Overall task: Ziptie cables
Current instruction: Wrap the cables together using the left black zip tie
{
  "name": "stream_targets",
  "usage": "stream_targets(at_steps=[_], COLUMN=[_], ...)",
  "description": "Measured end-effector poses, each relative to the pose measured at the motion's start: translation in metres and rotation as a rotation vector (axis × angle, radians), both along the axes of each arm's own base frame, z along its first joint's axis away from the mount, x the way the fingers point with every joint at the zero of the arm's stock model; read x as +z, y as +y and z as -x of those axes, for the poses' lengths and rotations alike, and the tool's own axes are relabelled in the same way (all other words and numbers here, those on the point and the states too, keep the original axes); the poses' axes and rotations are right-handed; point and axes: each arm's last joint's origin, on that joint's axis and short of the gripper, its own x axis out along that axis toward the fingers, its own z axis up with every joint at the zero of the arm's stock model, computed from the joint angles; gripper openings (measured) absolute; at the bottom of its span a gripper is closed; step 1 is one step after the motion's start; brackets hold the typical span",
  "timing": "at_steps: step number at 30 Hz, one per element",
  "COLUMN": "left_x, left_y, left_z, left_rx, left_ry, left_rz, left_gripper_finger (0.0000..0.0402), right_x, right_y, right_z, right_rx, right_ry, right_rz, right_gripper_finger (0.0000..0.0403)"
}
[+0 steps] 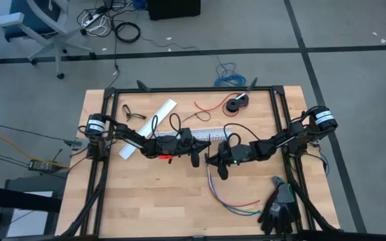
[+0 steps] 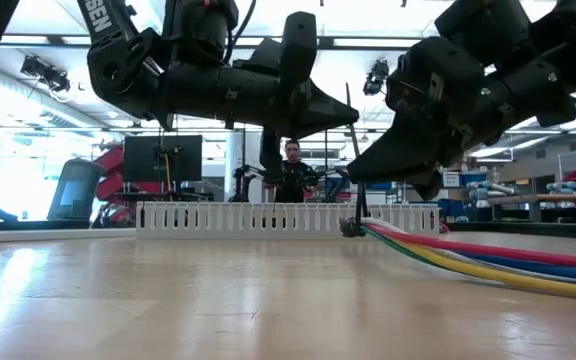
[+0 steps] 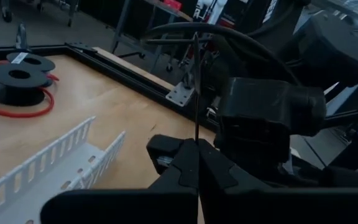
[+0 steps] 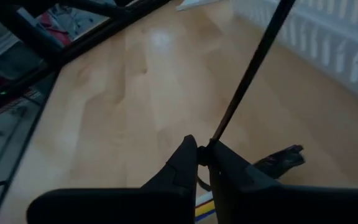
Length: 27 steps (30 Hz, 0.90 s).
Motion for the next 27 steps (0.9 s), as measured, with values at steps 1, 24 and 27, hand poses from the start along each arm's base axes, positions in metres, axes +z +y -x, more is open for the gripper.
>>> stream_targets(at_steps=[1,24,27], left_x=[0.000,0.004,0.002], left_y=[0.000,0.004,0.002], left_z=[0.000,-0.001,-0.001], left_rx=[-0.002,-0.016,-0.102], left_ry=[-0.002,-0.017,0.011], left_rz=[0.000,-0.015,-0.027], left_gripper_finger=[0.0000,0.0000,0.0000], right_x=[-0.001,-0.012,-0.011], right_y=[0.000,0.003,0.004], right_z=[0.000,0.008,0.007], right_rx=[0.007,0.101,0.124], right_ry=[0.009,0.137,0.131], right_rz=[-0.017,0.004,0.003], right_gripper_finger=[0.0024,0.0072,0.0072])
